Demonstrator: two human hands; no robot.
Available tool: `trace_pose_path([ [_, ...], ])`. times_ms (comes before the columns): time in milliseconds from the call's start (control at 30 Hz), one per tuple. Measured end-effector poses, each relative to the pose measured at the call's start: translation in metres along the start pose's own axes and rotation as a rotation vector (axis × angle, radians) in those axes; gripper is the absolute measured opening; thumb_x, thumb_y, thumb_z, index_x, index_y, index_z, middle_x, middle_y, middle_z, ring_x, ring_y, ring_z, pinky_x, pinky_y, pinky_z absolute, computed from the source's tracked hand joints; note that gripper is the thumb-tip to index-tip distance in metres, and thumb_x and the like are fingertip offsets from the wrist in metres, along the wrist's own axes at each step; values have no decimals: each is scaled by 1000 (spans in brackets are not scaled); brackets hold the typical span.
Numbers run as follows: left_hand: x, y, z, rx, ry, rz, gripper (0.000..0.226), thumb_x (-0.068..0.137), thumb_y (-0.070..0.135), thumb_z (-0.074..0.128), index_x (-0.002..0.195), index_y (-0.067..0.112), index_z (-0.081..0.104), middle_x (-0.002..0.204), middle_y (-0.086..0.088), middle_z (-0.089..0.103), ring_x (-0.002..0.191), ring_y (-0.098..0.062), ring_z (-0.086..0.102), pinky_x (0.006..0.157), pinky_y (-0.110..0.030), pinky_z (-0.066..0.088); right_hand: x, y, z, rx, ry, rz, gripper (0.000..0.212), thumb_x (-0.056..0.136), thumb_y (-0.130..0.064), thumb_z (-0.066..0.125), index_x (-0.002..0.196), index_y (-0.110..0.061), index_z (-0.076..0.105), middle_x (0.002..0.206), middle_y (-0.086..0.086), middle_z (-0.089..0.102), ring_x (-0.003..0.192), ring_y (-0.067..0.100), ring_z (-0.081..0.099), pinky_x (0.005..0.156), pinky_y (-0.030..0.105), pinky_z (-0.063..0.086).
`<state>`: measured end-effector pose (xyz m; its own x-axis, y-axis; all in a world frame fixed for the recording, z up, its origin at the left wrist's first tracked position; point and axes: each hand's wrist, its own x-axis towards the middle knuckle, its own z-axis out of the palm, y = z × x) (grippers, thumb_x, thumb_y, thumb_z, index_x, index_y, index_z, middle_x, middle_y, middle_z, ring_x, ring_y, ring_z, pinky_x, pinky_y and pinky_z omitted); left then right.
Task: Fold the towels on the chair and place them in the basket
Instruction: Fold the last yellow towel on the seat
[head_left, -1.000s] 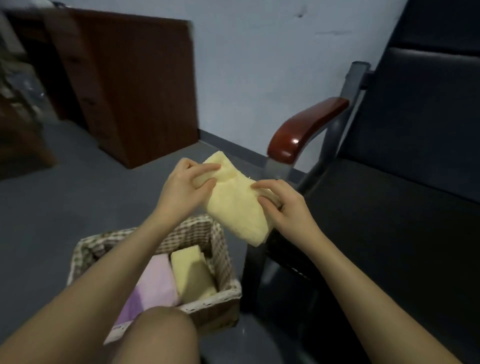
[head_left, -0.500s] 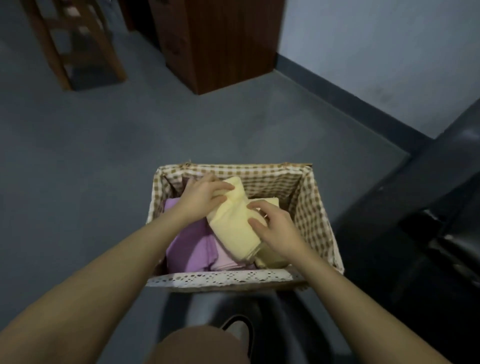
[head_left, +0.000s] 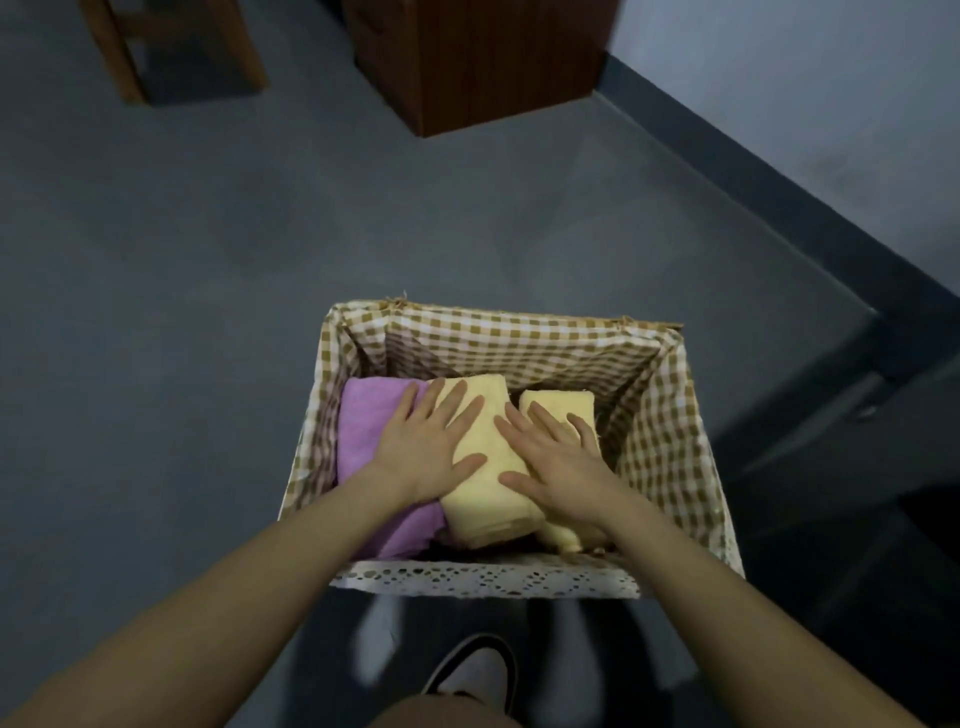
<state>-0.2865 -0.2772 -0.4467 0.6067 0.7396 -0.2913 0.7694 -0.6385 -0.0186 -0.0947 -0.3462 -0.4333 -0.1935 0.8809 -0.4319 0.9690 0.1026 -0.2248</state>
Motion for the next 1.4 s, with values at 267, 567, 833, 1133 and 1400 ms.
trace_pose_path([
  [267, 0, -1, -19, -11, -87, 14, 68, 96, 57, 25, 153, 27, 0, 161, -1, -3, 147, -23, -6, 115, -48, -11, 5, -3, -6, -76, -81, 46, 64, 99, -59, 24, 152, -37, -3, 161, -10, -8, 148, 18, -6, 115, 49, -5],
  [567, -40, 25, -132, -194, 355, -28, 57, 93, 47, 25, 141, 21, 42, 148, 2, 40, 136, -17, 35, 107, -33, 13, -75, -9, -98, 13, 431, 63, 46, 100, -34, 42, 145, -28, 37, 152, -9, 36, 140, 14, 28, 108, 36, 15],
  [833, -74, 112, -256, -243, 712, 245, 39, 98, 31, 46, 135, 19, 50, 135, 2, 53, 125, -18, 47, 97, -28, 18, -205, 16, -164, 115, 1037, 169, 41, 89, -34, 38, 116, -18, 64, 107, -3, 65, 104, 23, 55, 75, 27, 16],
  [1133, -67, 321, -314, -321, 666, 706, 43, 95, 34, 44, 134, 18, 51, 134, 3, 53, 124, -17, 46, 99, -29, 21, -398, 115, -137, 141, 1262, 620, 22, 95, -17, 55, 114, -17, 65, 107, -3, 64, 99, 20, 55, 82, 27, 23],
  [1400, -79, 538, -311, -377, 448, 1038, 39, 99, 30, 44, 137, 21, 48, 140, 5, 47, 128, -13, 41, 107, -30, 17, -570, 186, -64, 196, 1367, 1084, 19, 93, -14, 55, 106, -11, 68, 103, 4, 66, 96, 27, 60, 89, 45, 44],
])
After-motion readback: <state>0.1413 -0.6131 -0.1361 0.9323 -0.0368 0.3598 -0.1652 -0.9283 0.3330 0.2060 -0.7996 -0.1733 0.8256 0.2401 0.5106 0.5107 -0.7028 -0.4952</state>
